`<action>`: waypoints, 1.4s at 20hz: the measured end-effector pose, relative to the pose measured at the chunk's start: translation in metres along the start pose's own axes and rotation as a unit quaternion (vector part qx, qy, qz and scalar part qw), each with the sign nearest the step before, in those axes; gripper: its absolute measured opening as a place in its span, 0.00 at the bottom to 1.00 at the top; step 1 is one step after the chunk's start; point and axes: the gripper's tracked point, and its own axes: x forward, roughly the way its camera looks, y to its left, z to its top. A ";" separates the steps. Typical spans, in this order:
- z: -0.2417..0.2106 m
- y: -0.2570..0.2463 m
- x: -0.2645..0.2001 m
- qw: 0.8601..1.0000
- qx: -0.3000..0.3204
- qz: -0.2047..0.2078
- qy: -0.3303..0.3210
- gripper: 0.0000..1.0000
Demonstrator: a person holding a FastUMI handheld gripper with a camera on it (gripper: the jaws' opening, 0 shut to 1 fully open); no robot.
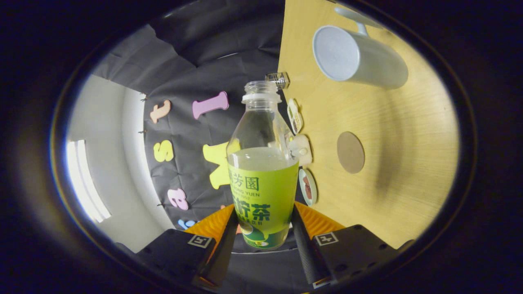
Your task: Take the bottle from table, then pour the juice into the cup, finally place the bottle on the coaster
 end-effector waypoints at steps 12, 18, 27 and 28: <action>0.004 0.010 0.000 0.999 0.035 0.022 -0.005 0.76; 0.005 0.025 0.001 0.996 0.066 0.056 -0.008 0.76; 0.008 0.031 0.006 0.994 0.087 0.064 -0.016 0.76; 0.007 0.032 0.006 0.994 0.087 0.065 -0.017 0.76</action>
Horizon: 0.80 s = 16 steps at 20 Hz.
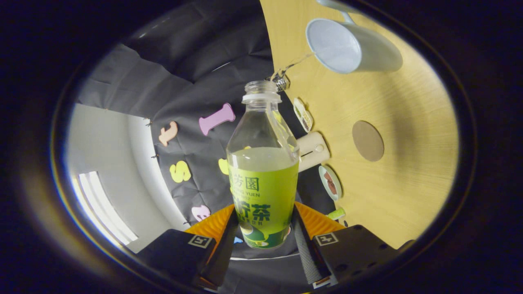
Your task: Take the bottle from table, then pour the juice into the cup, finally place the bottle on the coaster
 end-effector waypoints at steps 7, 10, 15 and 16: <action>0.000 0.015 0.003 1.000 0.019 0.016 -0.007 0.76; 0.001 0.018 0.004 0.999 0.025 0.021 -0.009 0.76; 0.001 0.021 0.003 0.999 0.040 0.024 -0.010 0.76; 0.000 0.021 0.003 0.999 0.041 0.023 -0.009 0.76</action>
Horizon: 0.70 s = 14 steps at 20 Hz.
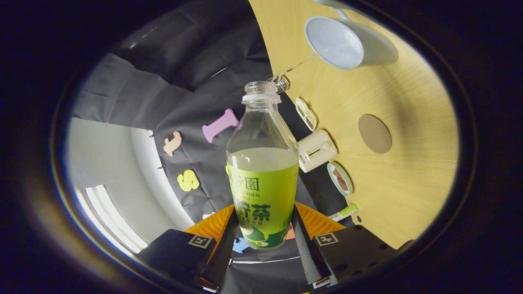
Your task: Take the bottle from table, then pour the juice into the cup, finally place the bottle on the coaster
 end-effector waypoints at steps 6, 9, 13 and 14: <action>0.001 0.010 0.001 1.000 0.013 0.014 -0.003 0.76; 0.005 0.012 -0.001 0.999 0.028 0.018 -0.009 0.76; 0.007 0.016 -0.001 0.999 0.035 0.023 -0.015 0.76; 0.007 0.017 -0.001 0.999 0.039 0.024 -0.016 0.76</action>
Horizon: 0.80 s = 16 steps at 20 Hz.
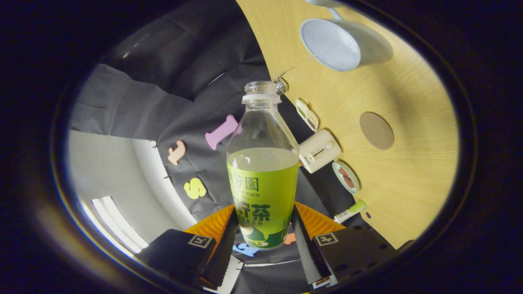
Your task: Take the bottle from table, then pour the juice into the cup, finally place the bottle on the coaster
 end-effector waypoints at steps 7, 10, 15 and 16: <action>-0.002 0.002 0.002 1.000 0.003 0.000 0.003 0.76; -0.002 0.002 0.002 1.000 0.004 0.000 0.002 0.76; -0.003 0.002 0.002 1.000 0.005 0.000 0.002 0.76; -0.003 0.002 0.002 1.000 0.003 0.001 0.001 0.76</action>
